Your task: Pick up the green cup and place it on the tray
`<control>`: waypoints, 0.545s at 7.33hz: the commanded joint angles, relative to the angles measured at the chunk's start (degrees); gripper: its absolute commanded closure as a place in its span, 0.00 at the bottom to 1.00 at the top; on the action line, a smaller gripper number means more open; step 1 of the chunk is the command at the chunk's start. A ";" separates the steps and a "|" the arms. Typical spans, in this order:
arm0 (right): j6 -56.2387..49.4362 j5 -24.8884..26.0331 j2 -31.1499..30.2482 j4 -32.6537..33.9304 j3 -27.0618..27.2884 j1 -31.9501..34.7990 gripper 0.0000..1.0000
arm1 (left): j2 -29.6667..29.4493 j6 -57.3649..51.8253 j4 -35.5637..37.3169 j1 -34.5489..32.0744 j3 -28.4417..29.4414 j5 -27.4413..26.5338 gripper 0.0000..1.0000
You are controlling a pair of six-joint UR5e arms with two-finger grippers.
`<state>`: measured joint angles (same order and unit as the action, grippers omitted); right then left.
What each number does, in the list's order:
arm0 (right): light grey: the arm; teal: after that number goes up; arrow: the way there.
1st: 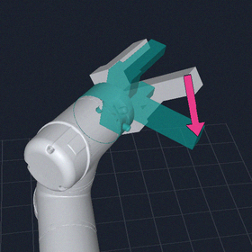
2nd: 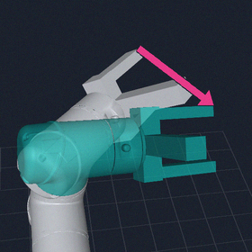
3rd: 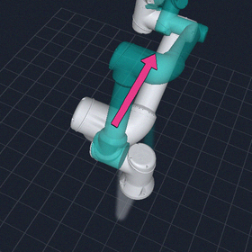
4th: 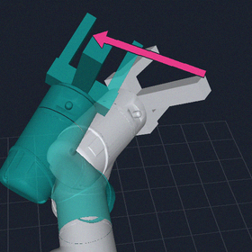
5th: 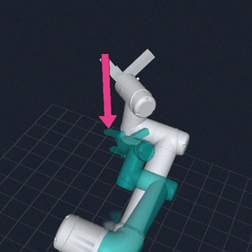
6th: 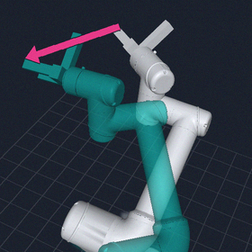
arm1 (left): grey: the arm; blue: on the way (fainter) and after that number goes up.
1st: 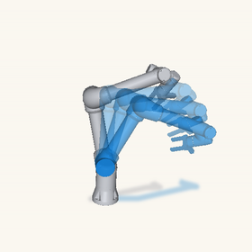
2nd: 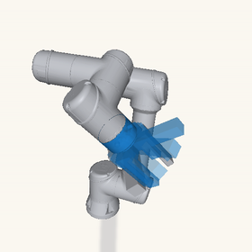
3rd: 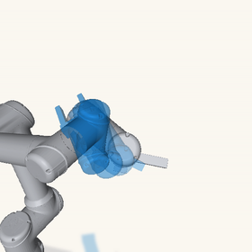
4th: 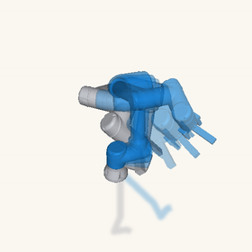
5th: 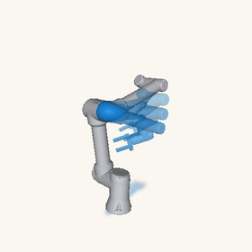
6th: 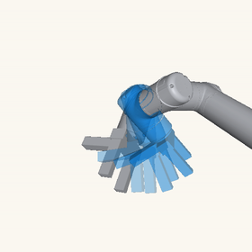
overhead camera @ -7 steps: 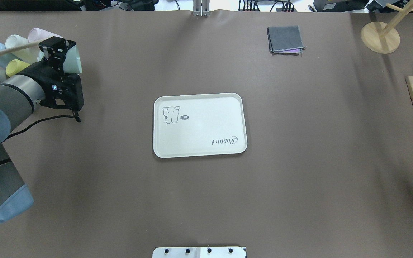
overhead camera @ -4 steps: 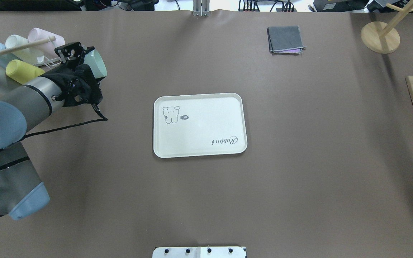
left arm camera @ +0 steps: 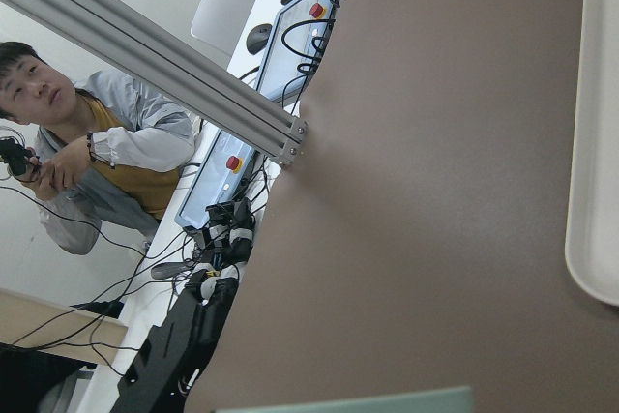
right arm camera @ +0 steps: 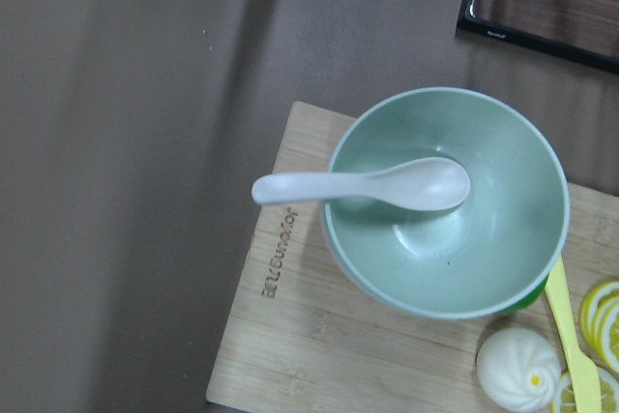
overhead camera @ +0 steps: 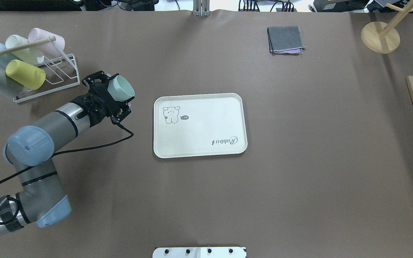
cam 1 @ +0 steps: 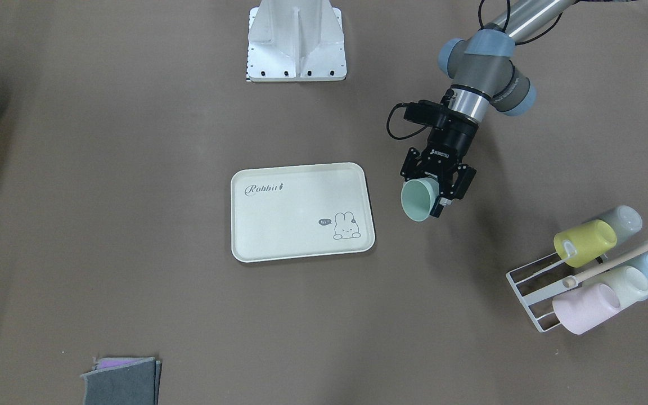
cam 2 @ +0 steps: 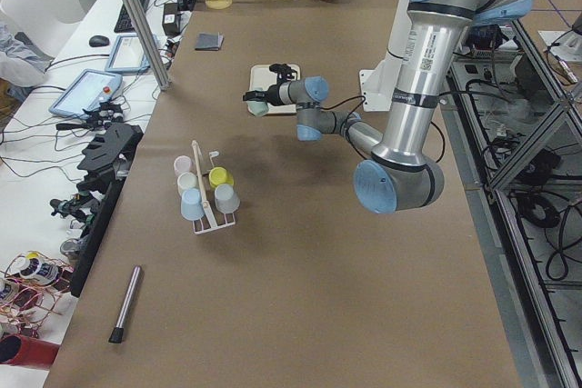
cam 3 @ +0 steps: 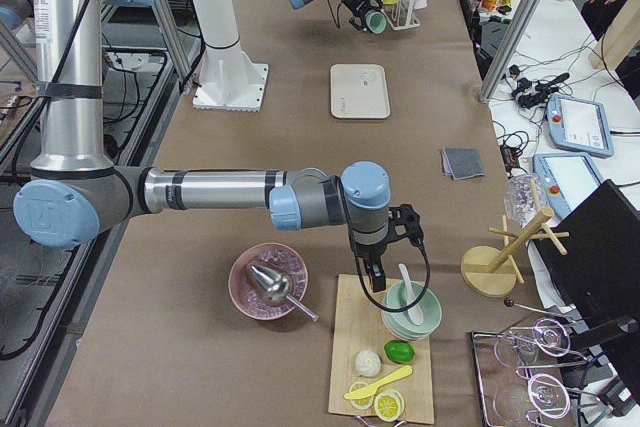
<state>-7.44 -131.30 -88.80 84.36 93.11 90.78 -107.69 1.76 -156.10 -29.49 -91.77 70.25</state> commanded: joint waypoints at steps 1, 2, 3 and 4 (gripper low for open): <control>0.49 -0.62 6.25 7.72 -1.19 0.28 0.00 | -6.02 9.71 -0.43 3.11 4.74 -0.38 0.22; 3.89 -0.71 6.27 7.93 0.21 -0.51 0.00 | -6.91 14.27 -0.43 4.17 5.37 -0.46 0.22; 8.62 -1.06 6.09 7.93 1.70 -1.91 0.00 | -7.62 17.63 -0.34 5.13 5.37 -2.03 0.22; 9.89 -1.07 5.22 7.32 1.72 -2.79 0.00 | -8.49 17.92 -0.17 6.45 5.46 -3.53 0.22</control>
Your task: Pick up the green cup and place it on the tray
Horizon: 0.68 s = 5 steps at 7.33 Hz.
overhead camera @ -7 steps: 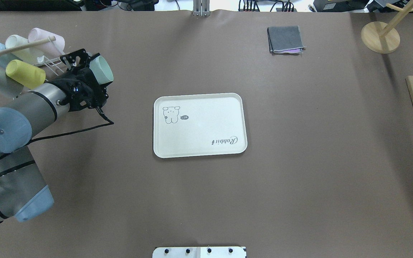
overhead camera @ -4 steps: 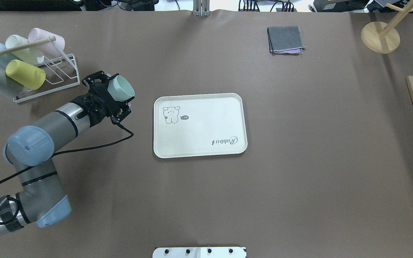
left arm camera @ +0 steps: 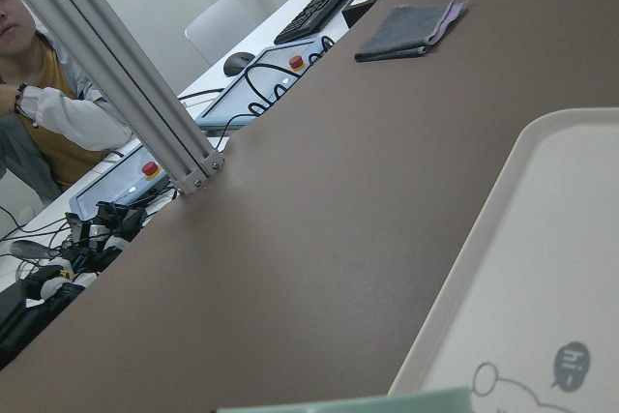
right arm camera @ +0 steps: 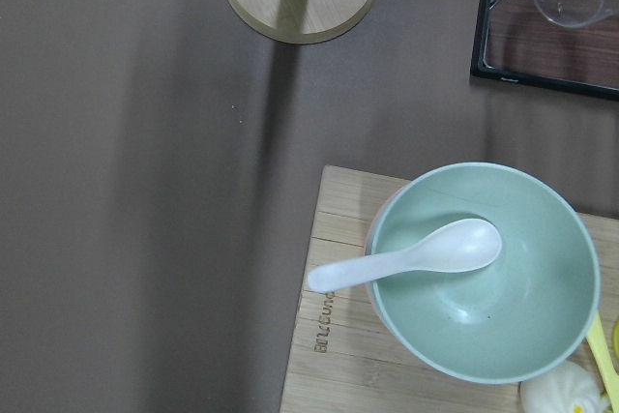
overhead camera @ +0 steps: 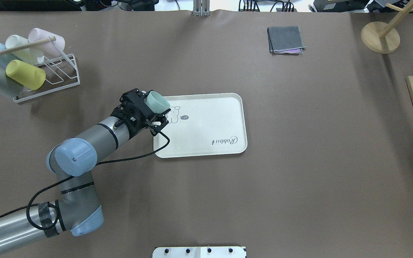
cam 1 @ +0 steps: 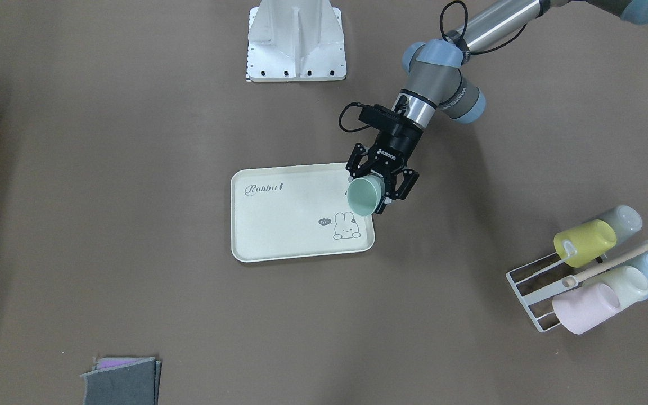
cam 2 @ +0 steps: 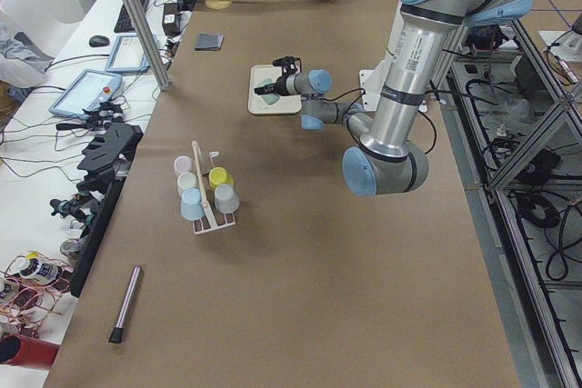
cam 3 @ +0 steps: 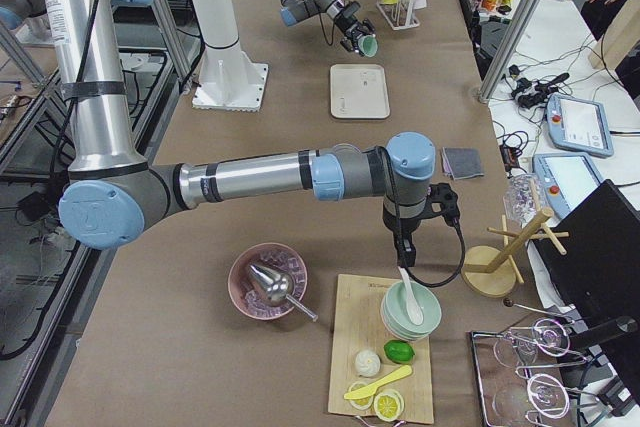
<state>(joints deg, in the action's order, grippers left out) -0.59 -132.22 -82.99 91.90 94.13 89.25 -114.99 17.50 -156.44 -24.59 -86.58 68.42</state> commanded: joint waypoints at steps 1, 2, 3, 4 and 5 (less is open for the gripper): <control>3.06 -0.06 -1.03 -0.49 0.79 -2.05 0.00 | -2.33 3.32 0.17 3.56 1.14 -3.19 0.22; 3.06 0.03 -1.12 -0.49 0.61 -2.14 0.00 | -4.52 5.25 0.17 4.71 3.41 -4.77 0.22; 2.97 0.20 -1.12 -0.49 0.35 -3.10 0.00 | -7.67 6.57 0.34 5.16 6.82 -4.96 0.22; 2.97 0.21 -1.04 -0.49 0.61 -3.11 0.00 | -9.97 6.67 0.96 5.25 8.77 -4.96 0.22; 3.05 0.12 -1.12 -0.49 0.61 -3.11 0.00 | -10.86 7.02 2.61 5.25 8.97 -6.53 0.22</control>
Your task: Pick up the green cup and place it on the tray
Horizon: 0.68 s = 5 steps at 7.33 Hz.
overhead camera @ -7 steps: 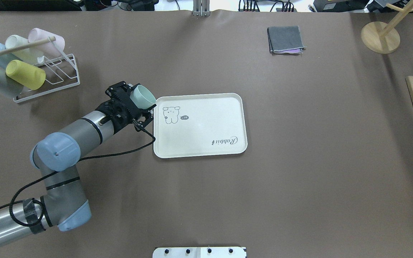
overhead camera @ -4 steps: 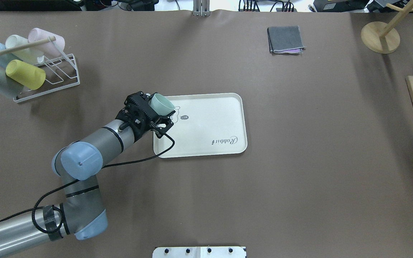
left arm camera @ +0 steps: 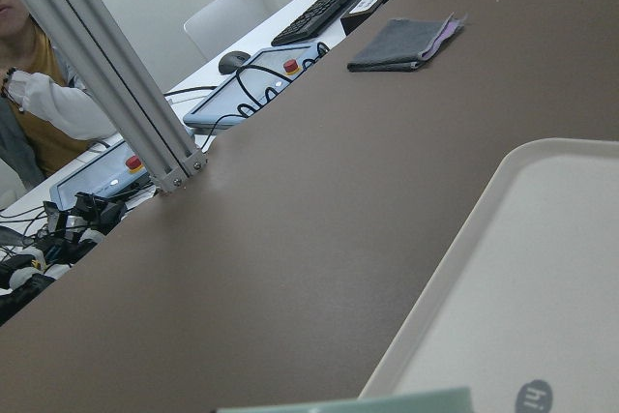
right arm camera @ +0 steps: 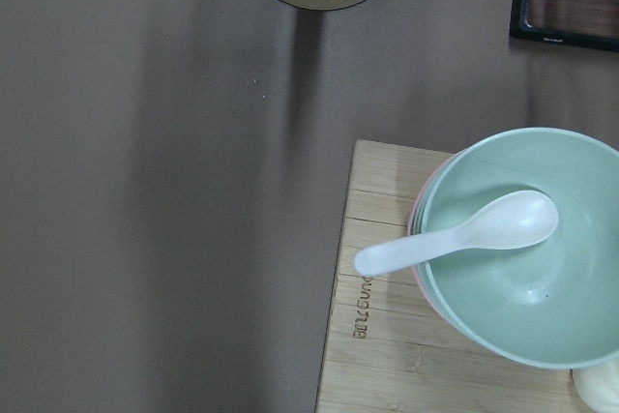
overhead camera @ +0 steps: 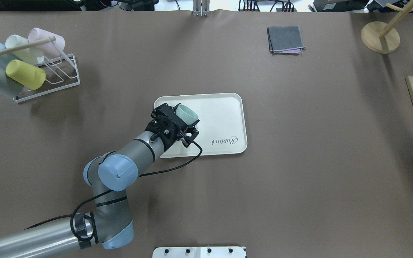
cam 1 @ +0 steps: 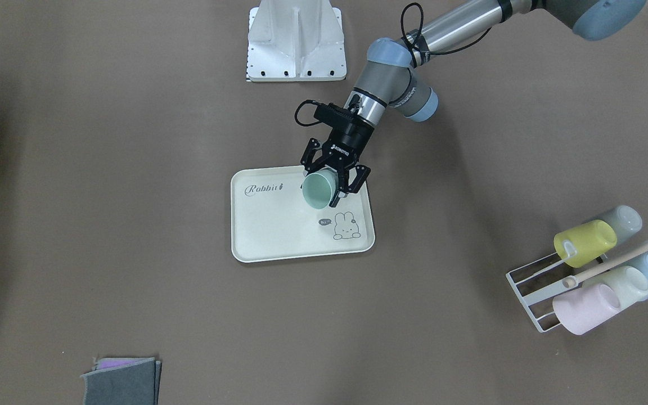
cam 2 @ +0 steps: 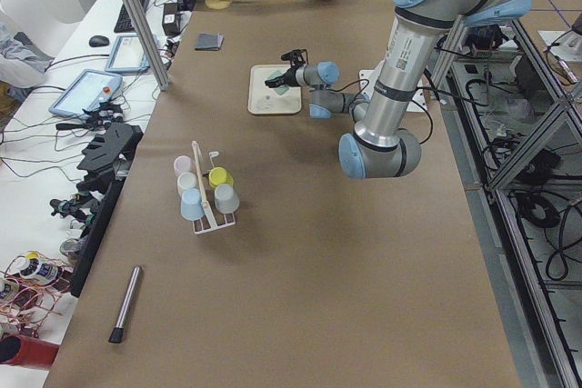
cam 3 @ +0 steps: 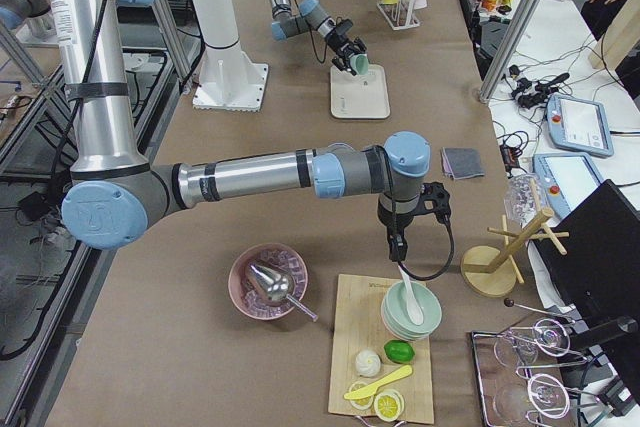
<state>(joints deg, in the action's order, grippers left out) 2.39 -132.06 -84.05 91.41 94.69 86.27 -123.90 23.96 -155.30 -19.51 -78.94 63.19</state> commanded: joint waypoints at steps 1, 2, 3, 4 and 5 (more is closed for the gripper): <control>-0.02 0.14 -0.06 -0.01 0.06 -0.14 0.00 | -3.18 2.83 4.19 0.52 1.68 -2.53 0.22; -0.11 0.14 -0.06 0.08 -0.46 -0.23 0.00 | -4.41 3.02 6.40 0.52 1.86 -2.72 0.22; -0.28 0.22 -0.14 0.00 -0.47 -0.31 0.00 | -4.77 3.11 6.68 0.52 2.82 -2.89 0.22; -0.02 0.23 -0.14 0.08 -0.73 -0.32 0.00 | -5.64 3.11 6.68 0.52 4.22 -4.55 0.22; -0.11 0.23 -0.14 0.00 -0.90 -0.32 0.00 | -6.70 3.03 6.77 0.52 5.54 -4.74 0.22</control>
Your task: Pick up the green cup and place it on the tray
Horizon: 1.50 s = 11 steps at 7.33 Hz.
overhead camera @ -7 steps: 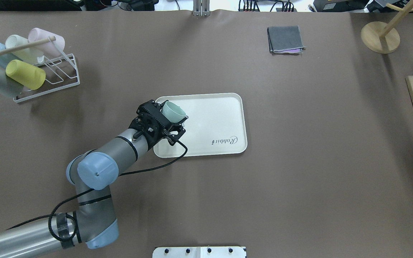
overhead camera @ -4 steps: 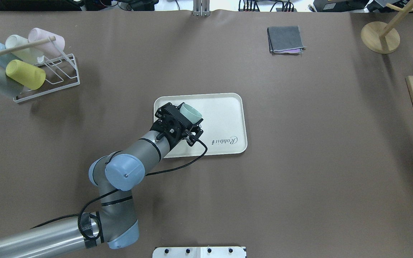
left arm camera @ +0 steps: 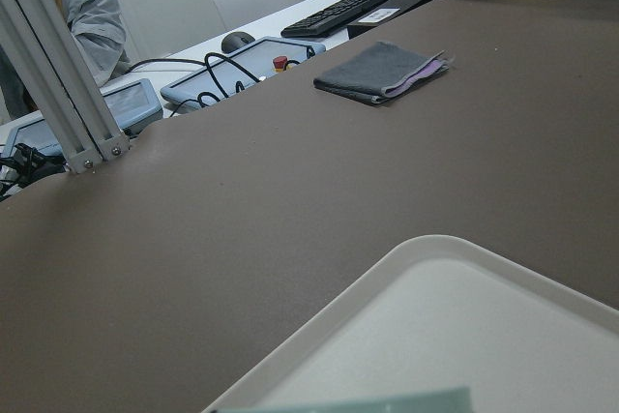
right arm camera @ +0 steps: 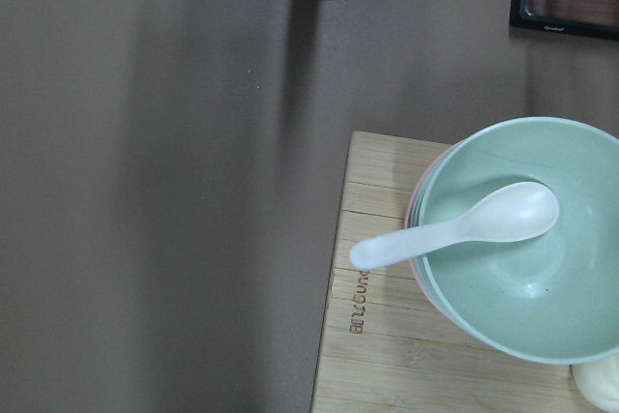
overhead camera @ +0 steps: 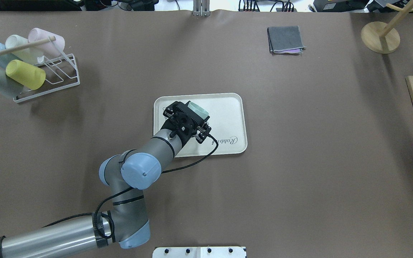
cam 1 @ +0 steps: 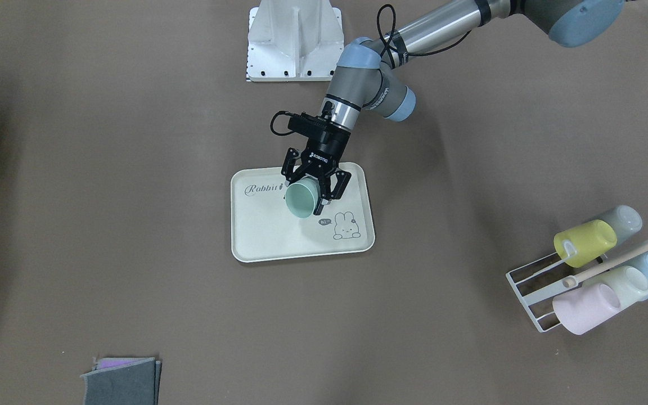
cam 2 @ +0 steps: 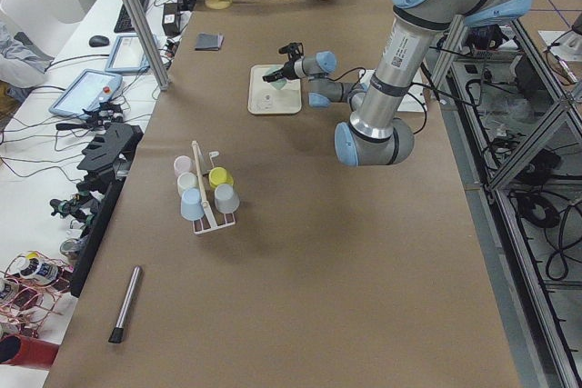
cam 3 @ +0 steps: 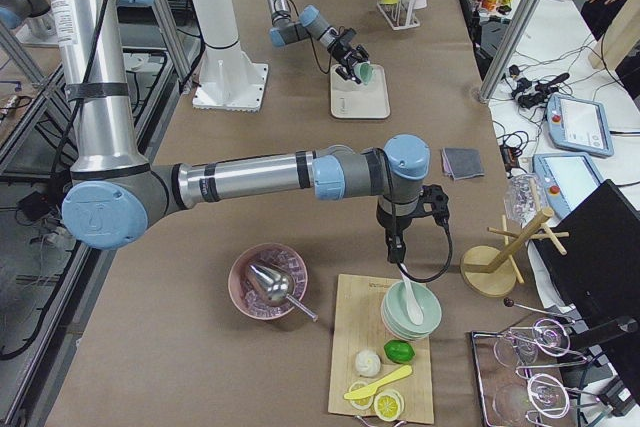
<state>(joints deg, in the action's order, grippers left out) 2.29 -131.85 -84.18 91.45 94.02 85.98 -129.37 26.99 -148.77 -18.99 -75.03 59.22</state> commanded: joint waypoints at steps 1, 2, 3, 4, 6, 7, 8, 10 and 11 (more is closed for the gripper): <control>0.00 0.19 -0.11 -0.05 -0.33 -0.20 0.00 | -1.32 0.08 0.50 0.01 1.64 -0.78 0.21; -0.09 0.45 -0.11 0.04 -0.25 -0.46 0.00 | -1.32 0.08 0.50 0.01 1.56 -0.78 0.18; -0.44 0.63 -0.89 -0.05 -0.16 -0.47 0.00 | -1.32 -0.09 0.59 0.01 1.55 -0.78 0.16; -0.27 0.37 -1.24 0.04 -0.24 -0.38 0.00 | -1.32 -0.10 0.59 0.01 1.55 -0.78 0.13; -0.44 0.19 -1.60 -0.05 -0.33 -0.47 0.00 | -1.24 -0.10 0.59 0.01 1.55 -0.78 0.14; -0.70 0.28 -1.51 -0.05 -0.25 -0.47 0.00 | -1.24 -0.01 0.59 0.01 1.47 -0.78 0.14; -0.70 0.28 -1.51 -0.05 -0.16 -0.47 0.00 | -1.24 -0.01 0.50 0.01 1.47 -0.78 0.14; -0.79 0.63 -1.51 0.04 -0.07 -0.91 0.00 | -1.24 0.17 0.50 0.01 1.12 -0.78 0.11; -0.71 0.54 -1.51 0.04 -0.07 -0.91 0.00 | -1.15 0.17 0.41 -0.08 1.12 -0.69 0.10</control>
<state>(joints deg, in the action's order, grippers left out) 1.55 -131.29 -85.70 91.48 93.92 85.13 -130.58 27.11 -148.29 -18.99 -73.81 58.47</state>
